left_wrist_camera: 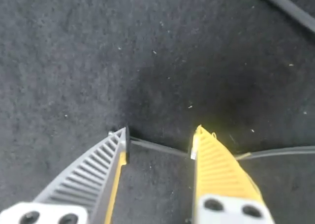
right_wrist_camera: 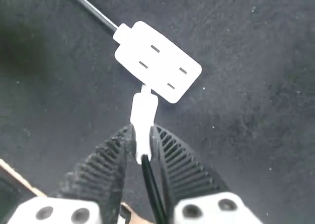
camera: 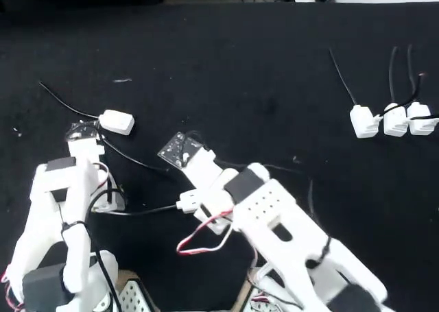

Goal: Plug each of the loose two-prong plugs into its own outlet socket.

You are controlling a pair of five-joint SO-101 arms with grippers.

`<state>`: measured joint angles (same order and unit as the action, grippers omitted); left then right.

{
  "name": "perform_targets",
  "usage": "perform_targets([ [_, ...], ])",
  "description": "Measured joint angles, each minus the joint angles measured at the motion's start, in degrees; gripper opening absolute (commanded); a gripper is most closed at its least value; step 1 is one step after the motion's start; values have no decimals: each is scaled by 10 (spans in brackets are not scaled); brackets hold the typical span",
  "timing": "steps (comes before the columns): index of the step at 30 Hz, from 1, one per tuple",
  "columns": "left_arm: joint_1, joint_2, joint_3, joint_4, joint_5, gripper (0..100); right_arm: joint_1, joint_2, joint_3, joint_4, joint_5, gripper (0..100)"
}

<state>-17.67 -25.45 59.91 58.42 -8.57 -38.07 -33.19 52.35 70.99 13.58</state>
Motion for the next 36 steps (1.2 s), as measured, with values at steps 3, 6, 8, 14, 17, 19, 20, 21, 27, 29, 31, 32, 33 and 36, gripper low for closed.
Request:
perform_targets([
  [3, 0, -5, 19, -19, 5, 223, 0, 34, 0, -28, 1, 11],
  [6, 0, -7, 22, -23, 8, 223, 0, 46, 0, -39, 1, 11],
  [8, 0, -7, 22, -23, 8, 223, 0, 47, -3, -40, 1, 11],
  [14, 0, -7, 22, -23, 8, 223, 58, 47, -54, -40, 1, 11],
  [17, 0, -7, 22, -23, 8, 223, 69, 47, -62, -40, 1, 11],
  [19, 0, -7, 22, -23, 8, 223, 69, 47, -62, -40, 1, 10],
  [20, 0, -7, 22, -23, 8, 223, 69, 47, -62, -40, 3, 10],
  [21, 0, -7, 22, -23, 8, 223, 69, 47, -65, -39, 10, 10],
  [27, 0, -7, 24, -25, 8, 223, 69, 91, -182, 53, 25, 10],
  [29, 0, -7, 25, -25, 8, 223, 69, 128, -241, 97, 25, 11],
  [31, 0, -7, 25, -25, 8, 223, 69, 164, -291, 134, 25, 11],
  [32, 0, -7, 25, -25, 8, 223, 69, 181, -309, 144, 25, 11],
  [33, 0, -7, 25, -25, 8, 223, 69, 196, -324, 155, 25, 11],
  [36, 0, -7, 25, -25, 8, 223, 69, 228, -348, 160, 9, 11],
])
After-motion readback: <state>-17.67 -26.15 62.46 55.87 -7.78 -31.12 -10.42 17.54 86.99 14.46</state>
